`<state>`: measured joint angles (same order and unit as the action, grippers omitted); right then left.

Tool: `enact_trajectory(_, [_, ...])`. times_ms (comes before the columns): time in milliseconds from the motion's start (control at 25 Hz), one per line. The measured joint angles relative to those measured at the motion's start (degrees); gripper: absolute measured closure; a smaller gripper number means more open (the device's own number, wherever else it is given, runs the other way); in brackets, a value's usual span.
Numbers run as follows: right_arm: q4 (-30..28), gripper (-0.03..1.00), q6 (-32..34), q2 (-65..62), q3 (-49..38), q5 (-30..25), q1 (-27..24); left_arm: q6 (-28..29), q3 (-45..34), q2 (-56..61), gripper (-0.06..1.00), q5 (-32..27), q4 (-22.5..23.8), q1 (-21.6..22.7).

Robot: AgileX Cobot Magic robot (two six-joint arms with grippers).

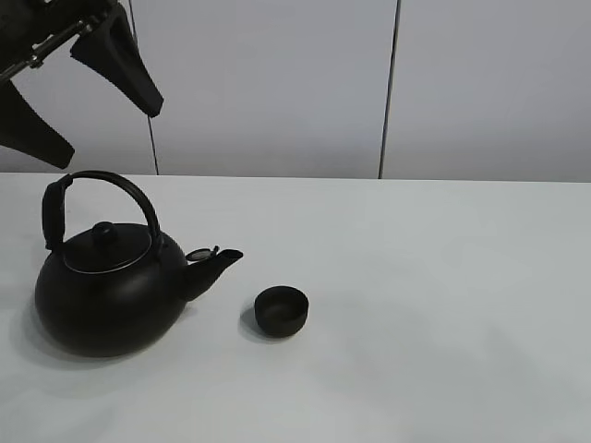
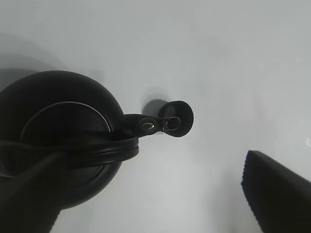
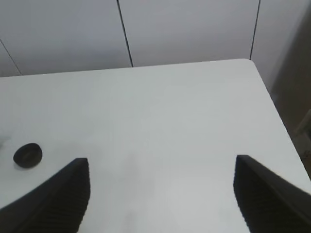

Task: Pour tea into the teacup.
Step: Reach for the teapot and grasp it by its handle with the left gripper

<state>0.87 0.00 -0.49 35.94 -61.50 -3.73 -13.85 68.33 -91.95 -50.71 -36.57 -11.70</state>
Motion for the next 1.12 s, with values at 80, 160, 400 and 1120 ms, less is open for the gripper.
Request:
enact_trajectory(80, [-0.05,0.41,0.00,-0.58,-1.64,-0.75,0.00,0.00,0.00,0.00,0.25,0.00,0.00,0.00])
enact_trajectory(160, [-0.29,0.41,0.00,-0.58,-2.97,-2.10,0.00,0.00,0.00,0.00,0.25,0.00,0.00,0.00])
enact_trajectory(400, [-0.37,0.41,0.00,0.18,-9.05,-1.59,0.00,0.00,0.00,0.00,0.25,0.00,0.05,0.00])
enact_trajectory(1120, [-0.26,0.41,0.00,0.18,-9.11,-0.54,0.00,0.00,0.00,0.00,0.25,0.00,0.05,0.00])
